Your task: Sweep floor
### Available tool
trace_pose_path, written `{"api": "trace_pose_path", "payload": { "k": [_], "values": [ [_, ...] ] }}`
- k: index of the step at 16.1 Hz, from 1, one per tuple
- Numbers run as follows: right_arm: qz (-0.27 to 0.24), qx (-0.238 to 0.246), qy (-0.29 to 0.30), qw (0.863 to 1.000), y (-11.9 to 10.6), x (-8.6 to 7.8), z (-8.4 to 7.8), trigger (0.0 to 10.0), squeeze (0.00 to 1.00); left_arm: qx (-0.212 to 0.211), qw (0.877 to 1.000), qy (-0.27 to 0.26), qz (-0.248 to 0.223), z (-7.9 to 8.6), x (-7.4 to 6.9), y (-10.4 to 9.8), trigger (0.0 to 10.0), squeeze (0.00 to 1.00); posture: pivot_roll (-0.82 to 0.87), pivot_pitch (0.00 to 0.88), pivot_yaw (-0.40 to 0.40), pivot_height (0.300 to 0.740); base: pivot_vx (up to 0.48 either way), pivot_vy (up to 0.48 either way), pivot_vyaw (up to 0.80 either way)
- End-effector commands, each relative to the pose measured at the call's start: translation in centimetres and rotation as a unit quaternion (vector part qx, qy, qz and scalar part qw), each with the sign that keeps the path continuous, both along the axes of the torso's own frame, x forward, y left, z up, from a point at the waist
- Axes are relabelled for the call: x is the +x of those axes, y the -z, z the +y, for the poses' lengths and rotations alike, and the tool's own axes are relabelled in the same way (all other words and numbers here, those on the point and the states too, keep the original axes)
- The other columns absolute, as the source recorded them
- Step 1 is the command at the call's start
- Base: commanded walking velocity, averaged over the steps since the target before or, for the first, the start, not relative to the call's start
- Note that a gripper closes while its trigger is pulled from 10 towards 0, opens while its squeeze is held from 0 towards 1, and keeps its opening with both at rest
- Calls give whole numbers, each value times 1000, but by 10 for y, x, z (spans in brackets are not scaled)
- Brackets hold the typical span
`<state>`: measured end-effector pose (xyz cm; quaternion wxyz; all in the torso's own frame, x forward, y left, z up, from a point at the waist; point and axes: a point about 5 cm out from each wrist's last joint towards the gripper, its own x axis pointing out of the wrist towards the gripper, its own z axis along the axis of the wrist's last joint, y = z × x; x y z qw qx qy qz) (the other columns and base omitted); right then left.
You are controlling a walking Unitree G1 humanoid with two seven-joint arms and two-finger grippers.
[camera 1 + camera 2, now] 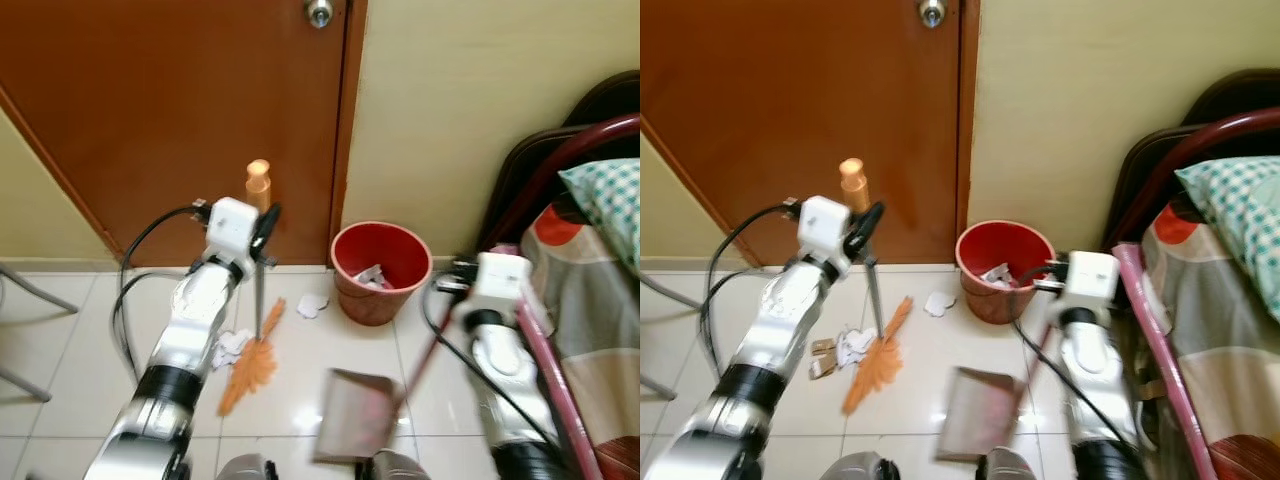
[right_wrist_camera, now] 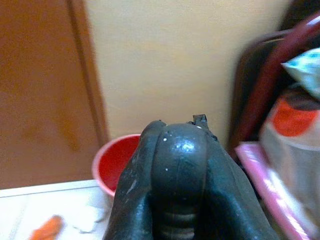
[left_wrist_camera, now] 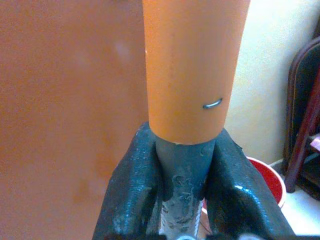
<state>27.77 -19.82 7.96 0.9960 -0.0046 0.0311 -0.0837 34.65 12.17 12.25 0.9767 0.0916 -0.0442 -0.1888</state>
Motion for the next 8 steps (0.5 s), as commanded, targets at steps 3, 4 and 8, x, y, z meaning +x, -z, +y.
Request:
{"api": "trace_pose_path", "payload": {
  "k": [3, 4, 8],
  "values": [
    [-16, -14, 17, 1000, -9, -6, -11, 10000, 0, 29, 998, 42, -40, -18, 15, -19, 10000, 0, -106, 116, 35, 740, 0, 0, 0],
    [-14, -16, 22, 1000, -9, -8, -13, 10000, 0, 34, 997, 55, -40, -25, 17, -19, 10000, 0, -113, 115, 44, 740, 0, 0, 0],
    [-12, -20, 32, 999, -9, -13, -14, 10000, 0, 71, 989, 125, -45, -62, 15, -15, 10000, 0, -113, 115, 44, 740, 0, 0, 0]
  ]
}}
